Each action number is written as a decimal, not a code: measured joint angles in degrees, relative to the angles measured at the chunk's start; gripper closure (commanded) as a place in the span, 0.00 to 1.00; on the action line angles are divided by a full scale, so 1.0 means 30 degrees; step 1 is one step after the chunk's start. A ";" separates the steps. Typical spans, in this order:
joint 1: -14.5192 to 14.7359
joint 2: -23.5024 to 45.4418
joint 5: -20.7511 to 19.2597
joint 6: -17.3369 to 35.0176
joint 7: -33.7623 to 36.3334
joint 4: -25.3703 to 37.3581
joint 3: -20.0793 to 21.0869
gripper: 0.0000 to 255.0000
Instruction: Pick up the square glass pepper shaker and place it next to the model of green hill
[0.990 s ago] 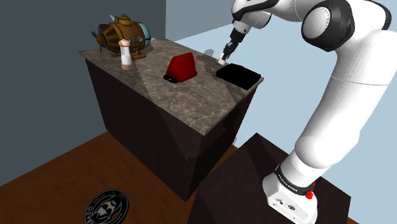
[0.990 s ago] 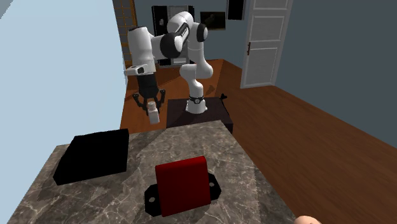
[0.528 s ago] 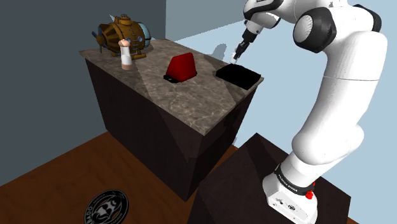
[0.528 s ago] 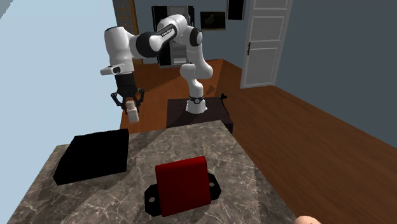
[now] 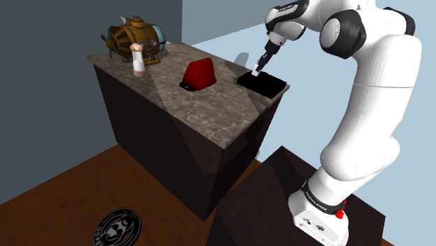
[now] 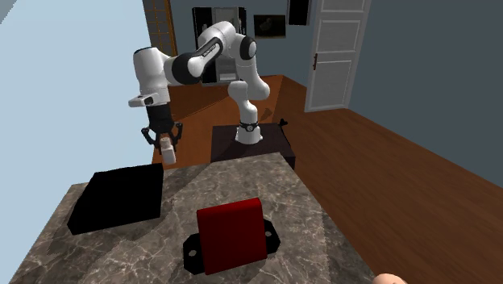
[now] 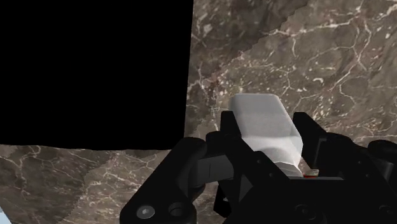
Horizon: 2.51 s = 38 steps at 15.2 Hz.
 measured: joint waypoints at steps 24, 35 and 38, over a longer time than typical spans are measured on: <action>-0.0218 0.2028 0.1538 0.4382 -0.1715 -0.2631 0.0665 1.00; -0.0196 0.2073 0.1565 0.4374 -0.1731 -0.2668 0.0716 0.00; -0.0208 0.1236 0.1117 0.3455 -0.1467 -0.2460 0.0409 0.00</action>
